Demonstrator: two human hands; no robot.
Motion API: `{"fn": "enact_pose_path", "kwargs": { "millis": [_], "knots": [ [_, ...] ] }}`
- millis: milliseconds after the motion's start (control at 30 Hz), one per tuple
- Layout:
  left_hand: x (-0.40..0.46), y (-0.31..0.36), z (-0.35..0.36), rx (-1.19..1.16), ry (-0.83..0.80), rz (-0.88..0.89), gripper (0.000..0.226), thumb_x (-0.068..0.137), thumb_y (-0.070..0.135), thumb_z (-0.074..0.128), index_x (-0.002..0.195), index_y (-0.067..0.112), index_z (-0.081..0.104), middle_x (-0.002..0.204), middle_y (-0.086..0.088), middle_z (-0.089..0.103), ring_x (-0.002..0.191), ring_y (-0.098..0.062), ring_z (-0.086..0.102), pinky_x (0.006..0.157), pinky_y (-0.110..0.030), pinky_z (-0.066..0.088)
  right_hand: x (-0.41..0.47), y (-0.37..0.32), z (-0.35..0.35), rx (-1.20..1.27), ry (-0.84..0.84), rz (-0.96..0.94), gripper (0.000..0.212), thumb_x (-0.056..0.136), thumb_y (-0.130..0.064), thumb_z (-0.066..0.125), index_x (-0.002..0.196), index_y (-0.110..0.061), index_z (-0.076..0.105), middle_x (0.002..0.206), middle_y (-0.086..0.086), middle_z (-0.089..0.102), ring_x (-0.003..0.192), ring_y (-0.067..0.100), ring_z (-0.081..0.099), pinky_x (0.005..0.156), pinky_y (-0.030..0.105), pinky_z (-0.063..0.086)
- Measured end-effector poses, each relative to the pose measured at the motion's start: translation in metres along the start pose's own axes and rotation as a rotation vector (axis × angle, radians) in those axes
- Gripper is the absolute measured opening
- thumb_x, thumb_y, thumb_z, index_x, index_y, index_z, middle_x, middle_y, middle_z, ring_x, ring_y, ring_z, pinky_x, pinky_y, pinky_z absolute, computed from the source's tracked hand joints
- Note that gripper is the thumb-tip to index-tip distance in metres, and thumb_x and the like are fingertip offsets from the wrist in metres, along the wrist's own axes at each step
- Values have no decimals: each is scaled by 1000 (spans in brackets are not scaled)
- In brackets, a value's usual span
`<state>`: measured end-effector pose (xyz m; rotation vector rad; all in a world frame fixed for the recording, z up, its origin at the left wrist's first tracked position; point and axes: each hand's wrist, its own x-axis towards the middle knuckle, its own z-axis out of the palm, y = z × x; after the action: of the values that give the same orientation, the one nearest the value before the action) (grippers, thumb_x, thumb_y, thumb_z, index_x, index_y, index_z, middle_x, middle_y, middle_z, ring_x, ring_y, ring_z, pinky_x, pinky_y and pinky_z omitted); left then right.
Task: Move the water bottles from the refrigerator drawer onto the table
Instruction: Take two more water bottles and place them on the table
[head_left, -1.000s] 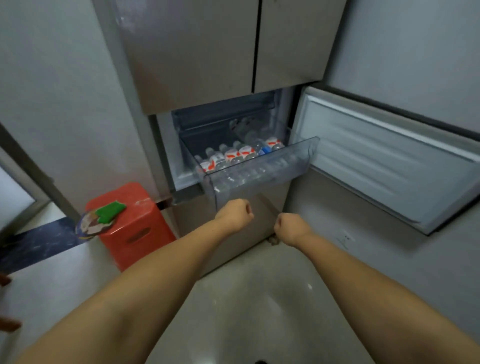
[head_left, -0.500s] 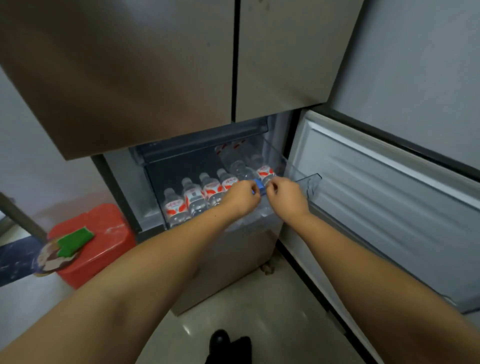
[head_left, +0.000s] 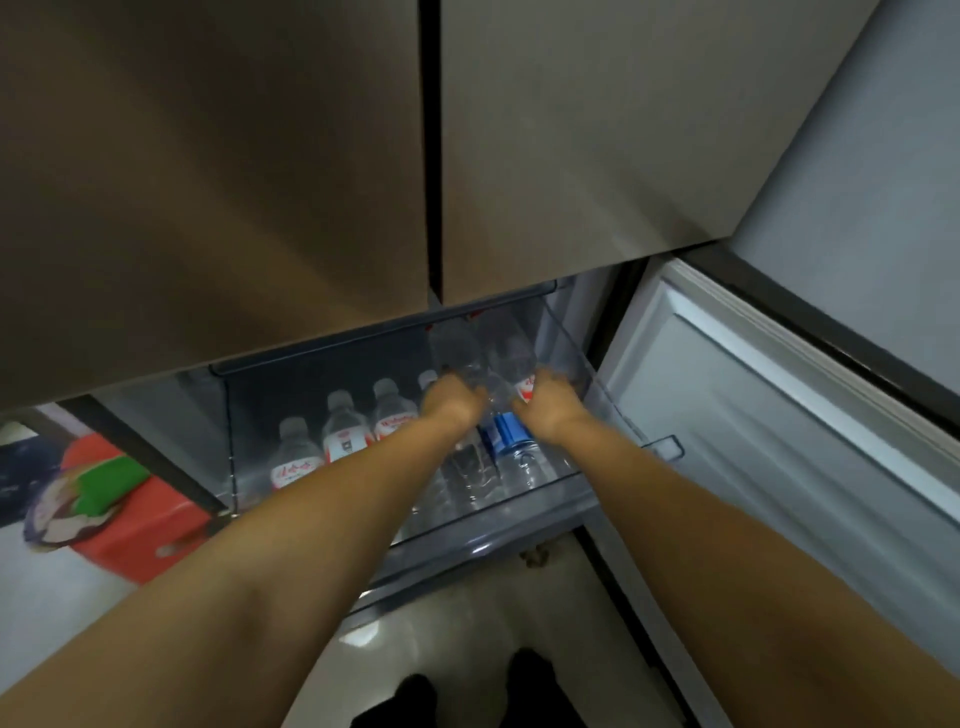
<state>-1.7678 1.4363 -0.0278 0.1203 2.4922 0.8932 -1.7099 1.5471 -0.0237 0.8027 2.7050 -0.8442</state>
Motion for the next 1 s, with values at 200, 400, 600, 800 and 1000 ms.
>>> {"fn": "enact_pose_path", "kwargs": {
  "millis": [200, 400, 600, 800, 1000],
  "knots": [
    [27, 19, 20, -182, 152, -225, 66, 95, 46, 46, 143, 2, 35, 143, -23, 43, 129, -37, 44, 107, -40, 37, 53, 4, -5, -11, 1, -25, 62, 96, -38, 51, 140, 1, 33, 138, 25, 43, 124, 37, 48, 99, 41, 42],
    [37, 27, 26, -294, 287, -422, 70, 99, 46, 38, 151, 6, 13, 157, -22, 18, 144, -38, 20, 118, -48, 17, 89, 5, -4, -18, -56, -93, 72, 88, -62, 48, 133, -6, 49, 129, 21, 57, 115, 36, 57, 94, 40, 47],
    [31, 39, 21, -200, 240, -389, 52, 97, 35, 48, 140, 6, 40, 146, -19, 41, 134, -35, 40, 113, -43, 32, 93, -9, -8, 42, -134, -23, 72, 95, -51, 45, 146, -2, 31, 146, 20, 40, 131, 35, 43, 107, 39, 37],
    [8, 28, 21, -323, 264, -397, 53, 89, 43, 57, 126, 5, 53, 124, -17, 59, 111, -34, 59, 94, -43, 51, 82, -2, -11, 184, -264, -3, 61, 81, -51, 60, 126, -11, 58, 129, 13, 58, 119, 33, 55, 100, 45, 48],
    [-31, 19, 23, -461, 225, -379, 50, 89, 43, 61, 117, 2, 55, 104, -13, 65, 86, -26, 65, 78, -36, 58, 36, 4, -23, 202, -301, 23, 52, 90, -40, 58, 130, -8, 52, 121, 10, 59, 100, 24, 57, 80, 28, 48]
  ]
}}
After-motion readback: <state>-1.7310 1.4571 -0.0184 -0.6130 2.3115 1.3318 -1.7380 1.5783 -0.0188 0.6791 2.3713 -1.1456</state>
